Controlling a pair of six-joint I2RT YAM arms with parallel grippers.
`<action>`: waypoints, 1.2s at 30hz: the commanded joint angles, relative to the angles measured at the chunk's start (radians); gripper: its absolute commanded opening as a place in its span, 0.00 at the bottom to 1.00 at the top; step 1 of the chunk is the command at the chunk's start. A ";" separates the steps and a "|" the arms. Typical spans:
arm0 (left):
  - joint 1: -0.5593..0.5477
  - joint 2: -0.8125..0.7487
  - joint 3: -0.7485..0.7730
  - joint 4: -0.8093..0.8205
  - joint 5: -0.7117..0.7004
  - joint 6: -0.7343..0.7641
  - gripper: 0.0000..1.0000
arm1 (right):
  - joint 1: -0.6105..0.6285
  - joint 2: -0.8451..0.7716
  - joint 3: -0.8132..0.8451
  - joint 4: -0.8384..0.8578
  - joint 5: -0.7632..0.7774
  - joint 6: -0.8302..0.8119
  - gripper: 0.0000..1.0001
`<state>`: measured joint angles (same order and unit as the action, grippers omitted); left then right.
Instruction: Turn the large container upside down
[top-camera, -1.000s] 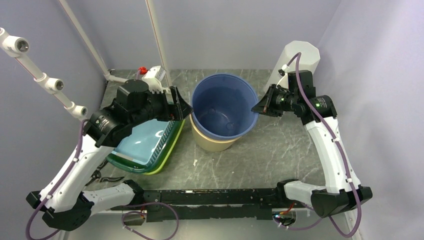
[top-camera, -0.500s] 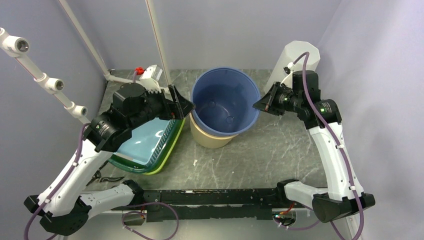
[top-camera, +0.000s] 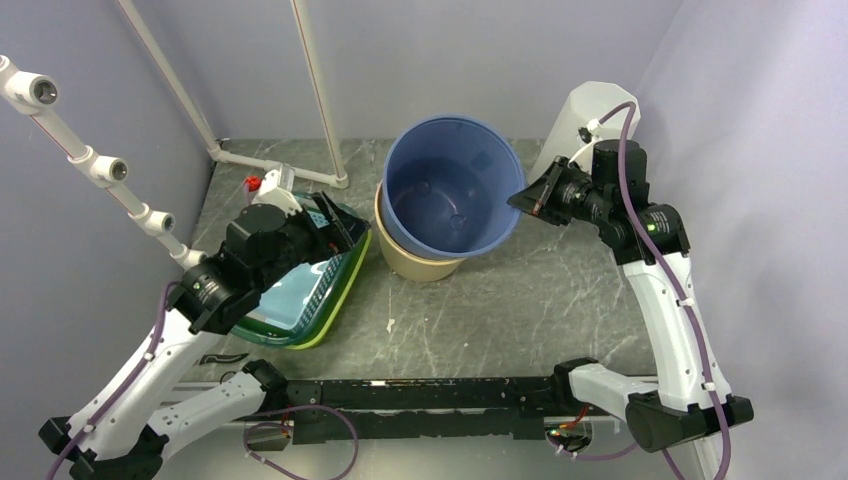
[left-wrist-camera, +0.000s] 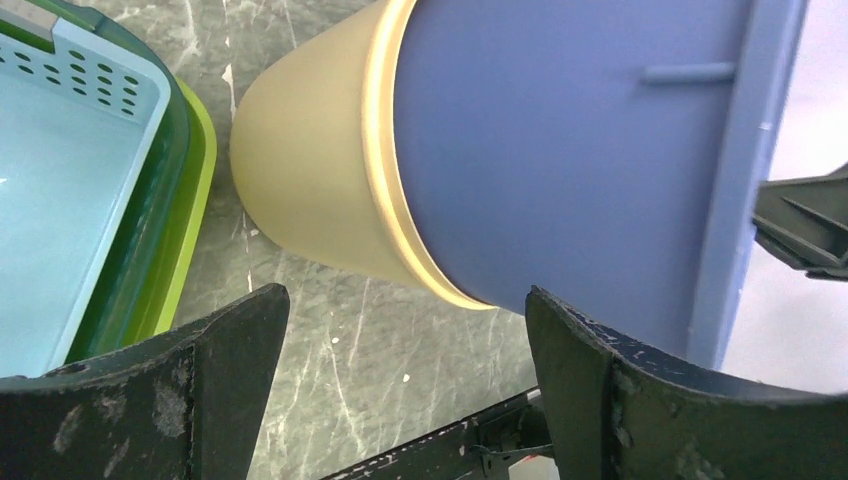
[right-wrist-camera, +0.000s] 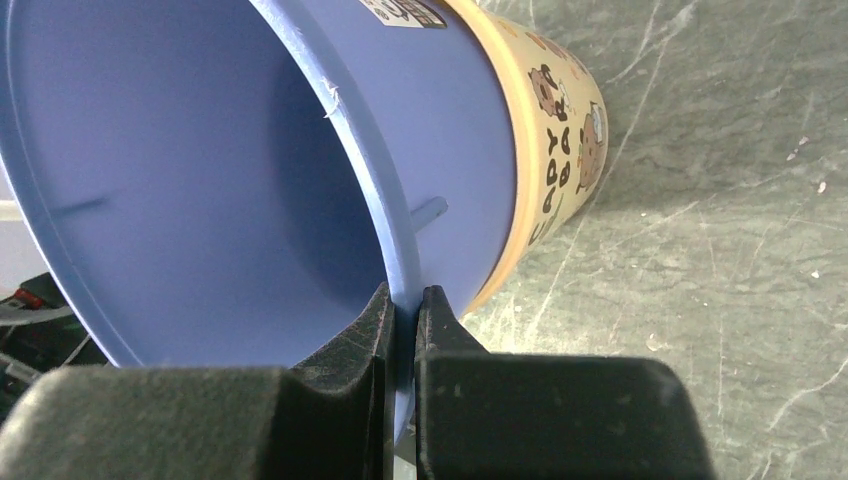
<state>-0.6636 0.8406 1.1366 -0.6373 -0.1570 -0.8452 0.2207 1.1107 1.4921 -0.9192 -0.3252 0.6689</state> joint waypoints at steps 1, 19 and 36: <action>-0.004 0.050 0.017 0.008 -0.018 -0.053 0.93 | 0.000 -0.054 0.059 0.196 -0.066 0.055 0.00; -0.002 0.119 0.040 -0.031 -0.013 -0.066 0.94 | 0.000 -0.135 0.107 0.217 -0.016 0.039 0.00; -0.001 0.153 0.056 -0.043 -0.011 -0.050 0.94 | 0.000 -0.257 0.122 0.196 0.081 -0.066 0.00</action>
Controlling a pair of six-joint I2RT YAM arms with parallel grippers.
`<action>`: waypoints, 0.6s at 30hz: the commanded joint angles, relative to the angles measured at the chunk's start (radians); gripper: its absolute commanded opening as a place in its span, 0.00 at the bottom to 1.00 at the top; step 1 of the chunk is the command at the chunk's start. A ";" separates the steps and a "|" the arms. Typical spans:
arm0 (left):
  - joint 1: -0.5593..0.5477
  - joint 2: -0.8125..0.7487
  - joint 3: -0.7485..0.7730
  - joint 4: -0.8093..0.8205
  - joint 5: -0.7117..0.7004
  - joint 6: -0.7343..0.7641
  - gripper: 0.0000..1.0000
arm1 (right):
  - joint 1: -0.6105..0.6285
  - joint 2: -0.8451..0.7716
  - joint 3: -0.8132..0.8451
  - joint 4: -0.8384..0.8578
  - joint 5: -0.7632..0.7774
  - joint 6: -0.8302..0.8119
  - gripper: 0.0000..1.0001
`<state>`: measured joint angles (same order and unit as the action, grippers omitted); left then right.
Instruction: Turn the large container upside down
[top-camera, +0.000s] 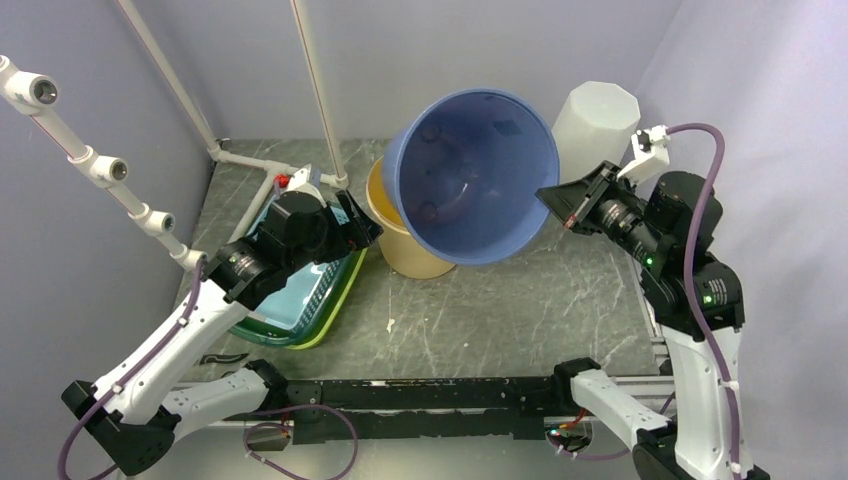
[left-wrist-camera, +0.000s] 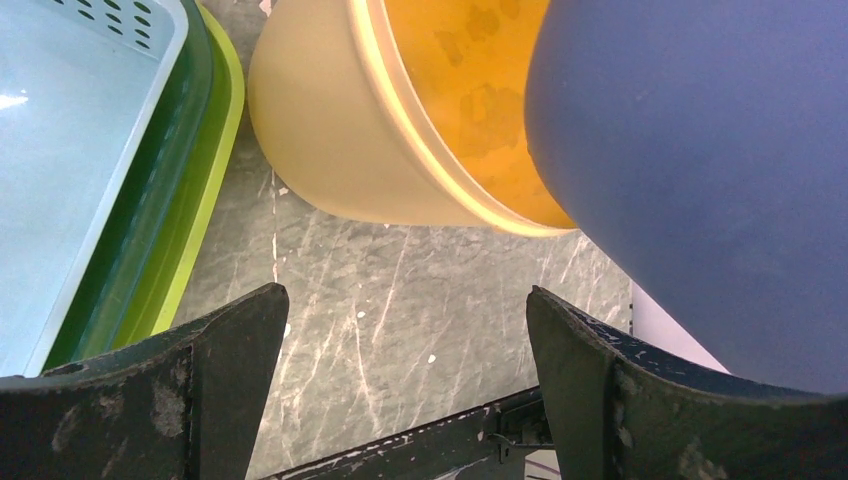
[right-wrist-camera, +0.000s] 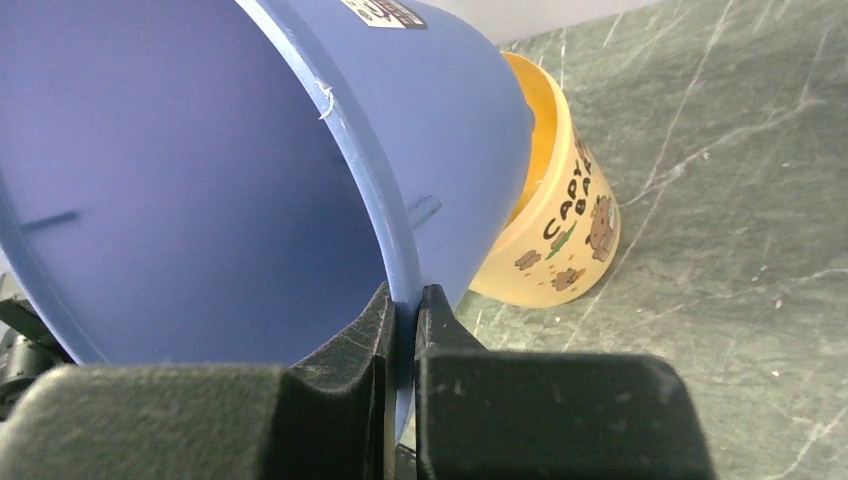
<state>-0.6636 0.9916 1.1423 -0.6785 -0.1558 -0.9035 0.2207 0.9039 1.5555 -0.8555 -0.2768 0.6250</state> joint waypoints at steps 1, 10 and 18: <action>0.000 0.003 0.051 -0.003 -0.012 0.009 0.94 | 0.000 -0.058 0.065 0.127 0.036 -0.033 0.00; 0.000 -0.002 0.059 -0.015 -0.013 0.026 0.94 | 0.001 -0.132 0.141 0.103 0.071 -0.133 0.00; 0.001 0.034 0.083 -0.016 0.040 0.065 0.94 | 0.002 -0.113 0.318 -0.122 0.249 -0.195 0.00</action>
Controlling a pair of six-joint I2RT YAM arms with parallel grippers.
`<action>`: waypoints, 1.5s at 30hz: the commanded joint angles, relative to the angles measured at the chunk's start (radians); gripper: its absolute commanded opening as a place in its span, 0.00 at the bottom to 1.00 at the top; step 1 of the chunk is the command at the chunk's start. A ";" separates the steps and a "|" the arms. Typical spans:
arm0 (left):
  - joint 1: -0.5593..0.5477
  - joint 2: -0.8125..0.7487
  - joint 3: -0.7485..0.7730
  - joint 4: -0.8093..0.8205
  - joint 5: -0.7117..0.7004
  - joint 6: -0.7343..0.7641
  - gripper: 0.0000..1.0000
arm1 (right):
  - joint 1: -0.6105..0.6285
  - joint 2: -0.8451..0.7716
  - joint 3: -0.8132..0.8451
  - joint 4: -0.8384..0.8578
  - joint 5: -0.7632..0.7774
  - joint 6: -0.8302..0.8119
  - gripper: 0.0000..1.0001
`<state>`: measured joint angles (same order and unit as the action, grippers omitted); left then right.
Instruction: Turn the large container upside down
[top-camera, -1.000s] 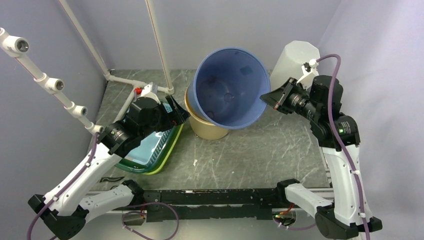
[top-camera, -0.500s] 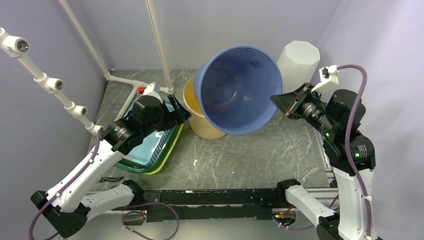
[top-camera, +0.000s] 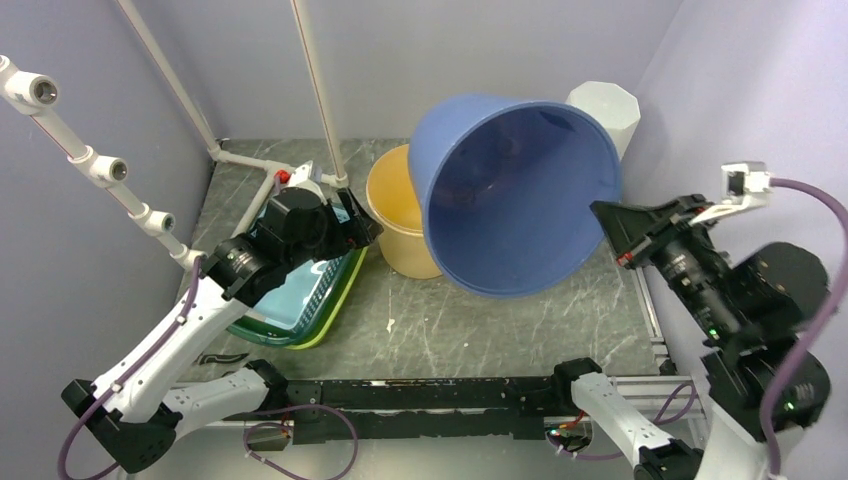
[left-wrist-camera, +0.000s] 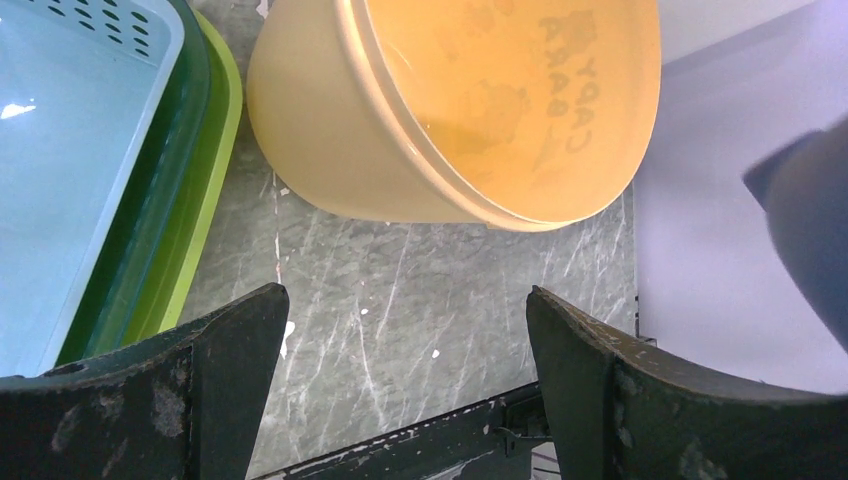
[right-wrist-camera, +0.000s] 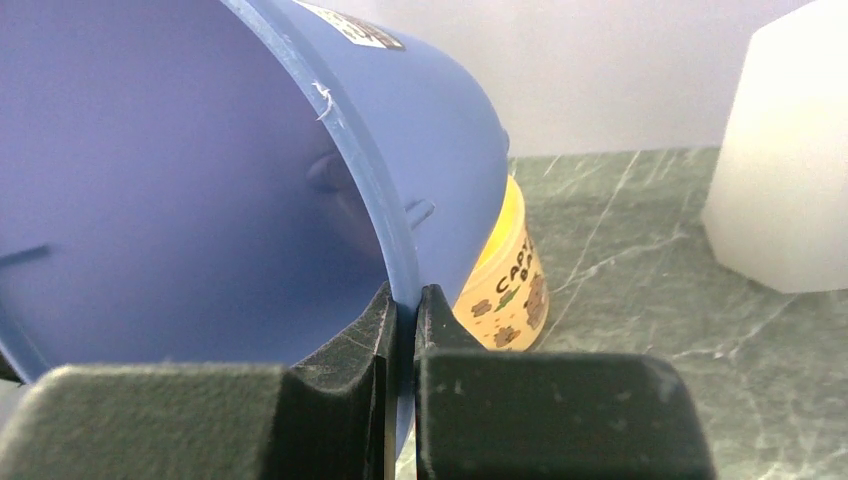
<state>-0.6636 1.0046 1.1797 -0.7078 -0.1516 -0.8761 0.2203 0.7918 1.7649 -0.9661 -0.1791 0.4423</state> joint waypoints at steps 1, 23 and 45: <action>0.002 0.031 0.049 0.018 0.054 0.044 0.94 | 0.003 -0.008 0.105 -0.039 0.219 -0.007 0.00; 0.017 0.243 0.089 0.140 0.348 0.107 0.87 | 0.048 -0.029 -0.115 -0.232 0.398 0.180 0.00; 0.128 0.240 -0.011 0.262 0.442 0.077 0.89 | 0.048 0.077 -0.356 -0.022 0.244 0.142 0.00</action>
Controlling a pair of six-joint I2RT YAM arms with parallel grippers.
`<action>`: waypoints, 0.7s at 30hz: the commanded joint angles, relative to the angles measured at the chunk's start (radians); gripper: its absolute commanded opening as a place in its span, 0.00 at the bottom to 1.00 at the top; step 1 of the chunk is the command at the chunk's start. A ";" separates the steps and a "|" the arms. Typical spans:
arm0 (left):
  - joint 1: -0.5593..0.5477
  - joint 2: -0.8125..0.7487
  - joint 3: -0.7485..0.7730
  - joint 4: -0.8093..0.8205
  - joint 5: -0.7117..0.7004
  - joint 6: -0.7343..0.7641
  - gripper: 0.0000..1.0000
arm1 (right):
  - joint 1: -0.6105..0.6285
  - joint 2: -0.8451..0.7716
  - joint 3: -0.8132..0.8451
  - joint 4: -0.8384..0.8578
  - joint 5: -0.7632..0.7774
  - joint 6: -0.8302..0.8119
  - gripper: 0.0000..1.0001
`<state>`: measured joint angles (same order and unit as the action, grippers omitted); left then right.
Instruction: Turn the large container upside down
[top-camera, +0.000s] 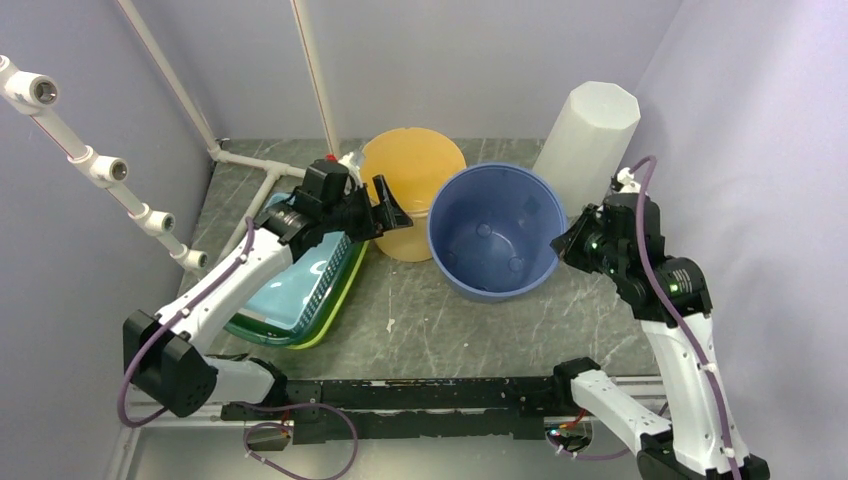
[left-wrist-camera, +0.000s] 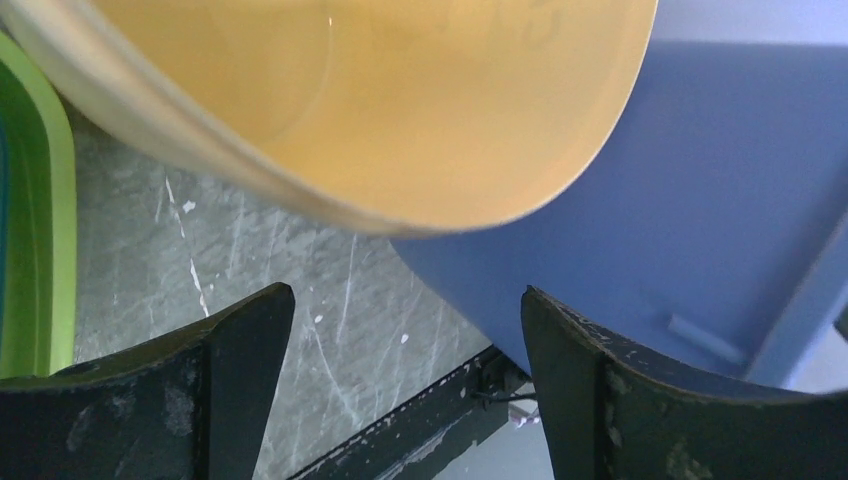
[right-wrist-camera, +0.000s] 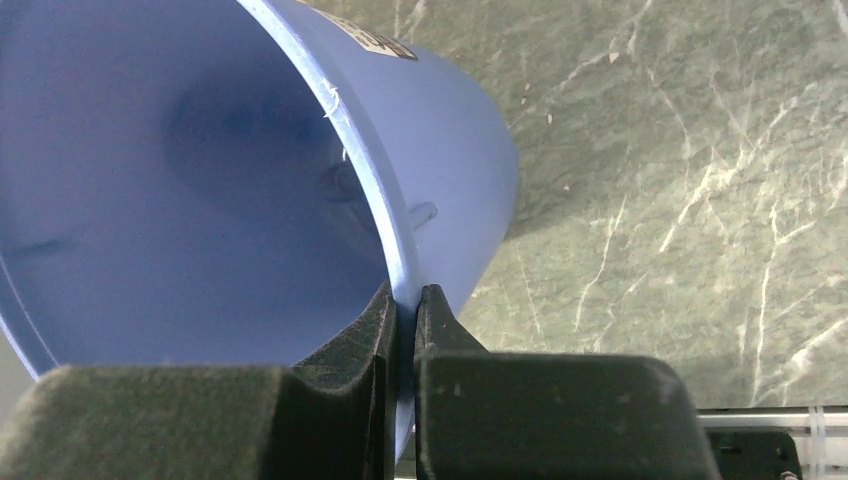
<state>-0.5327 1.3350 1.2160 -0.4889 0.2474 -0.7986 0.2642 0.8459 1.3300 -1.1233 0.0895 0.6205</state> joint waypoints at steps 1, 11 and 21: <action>-0.003 -0.109 -0.061 0.058 0.063 0.005 0.90 | 0.003 0.031 0.089 0.116 -0.023 -0.063 0.00; -0.004 -0.243 -0.097 0.098 0.202 0.021 0.93 | 0.004 0.032 0.135 0.048 -0.097 -0.154 0.00; -0.034 -0.248 -0.051 0.162 0.306 0.011 0.93 | 0.003 0.057 0.115 0.062 -0.248 -0.152 0.00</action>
<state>-0.5419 1.0813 1.1259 -0.3634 0.4904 -0.8055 0.2646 0.9096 1.4242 -1.1687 -0.0616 0.4519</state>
